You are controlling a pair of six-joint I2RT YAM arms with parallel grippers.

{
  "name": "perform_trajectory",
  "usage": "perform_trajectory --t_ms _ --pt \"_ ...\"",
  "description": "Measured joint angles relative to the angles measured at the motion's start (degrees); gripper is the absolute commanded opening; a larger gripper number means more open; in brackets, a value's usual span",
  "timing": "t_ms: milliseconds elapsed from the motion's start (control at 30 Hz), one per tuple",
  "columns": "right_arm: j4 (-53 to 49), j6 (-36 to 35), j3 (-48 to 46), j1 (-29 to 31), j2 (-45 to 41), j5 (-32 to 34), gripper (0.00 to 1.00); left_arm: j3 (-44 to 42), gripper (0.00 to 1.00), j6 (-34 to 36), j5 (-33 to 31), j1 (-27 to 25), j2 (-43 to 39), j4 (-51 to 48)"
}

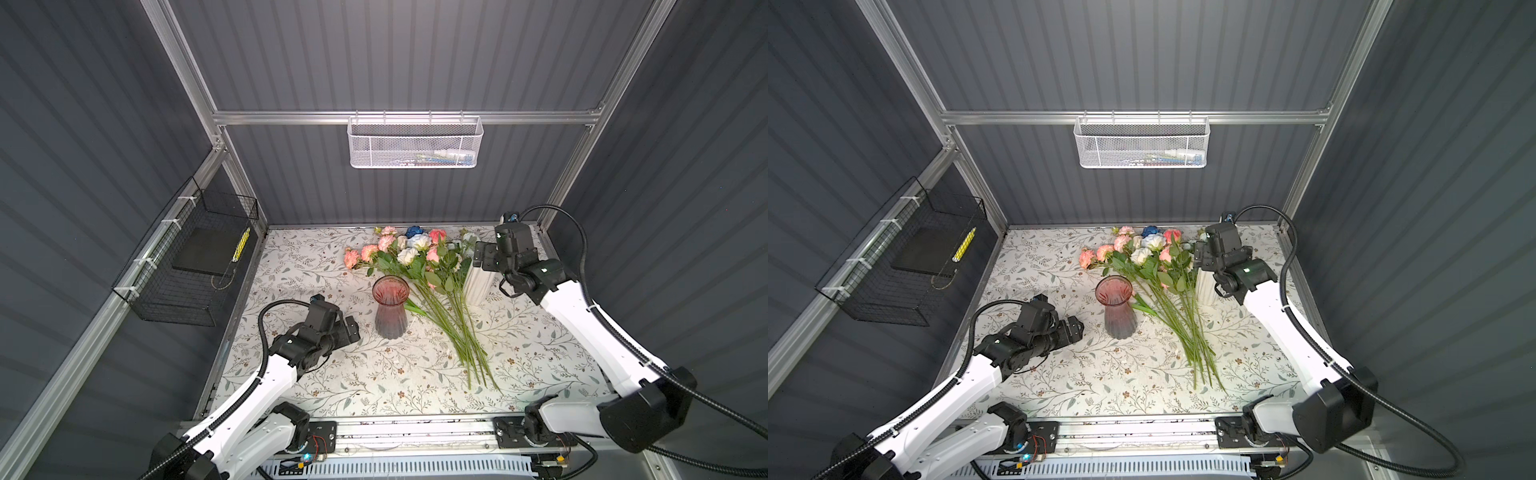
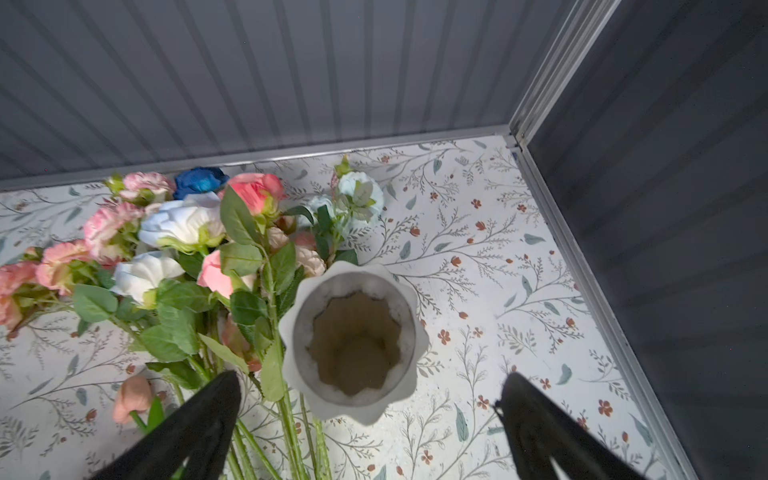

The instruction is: Arrange the flowers into the vase

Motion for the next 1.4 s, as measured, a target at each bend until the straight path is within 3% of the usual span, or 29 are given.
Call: perform_trajectory --t_ms 300,567,833,1100,1133,1200,1233,1400 --pt "-0.22 -0.04 2.25 -1.31 7.15 -1.64 0.98 0.00 0.99 0.02 -0.04 0.00 -0.02 -0.09" --pt "0.04 -0.94 2.60 -2.86 7.69 -2.19 0.57 0.00 0.99 0.15 -0.28 0.00 -0.02 -0.61" --pt "-1.14 -1.38 1.70 -6.84 6.10 -2.84 0.49 0.00 1.00 0.20 -0.33 0.00 -0.02 -0.72" --pt "-2.38 -1.95 1.73 -14.93 5.66 -3.96 0.57 0.00 0.99 0.20 -0.31 0.00 -0.31 -0.79" --pt "-2.32 -1.95 1.75 -15.65 5.70 -4.22 0.62 0.00 1.00 0.20 -0.31 0.00 -0.35 -0.83" --pt "-2.03 -1.75 1.79 -16.52 5.81 -4.90 0.88 0.00 0.99 0.20 -0.31 0.00 -0.48 -1.01" --pt "-1.81 -1.44 1.79 -16.76 5.86 -5.27 0.94 0.00 0.99 0.22 -0.33 0.00 -0.50 -1.03" --pt "-1.33 -0.87 1.81 -16.79 5.55 -7.96 0.98 0.02 0.99 0.22 -0.33 0.00 -0.90 -1.44"
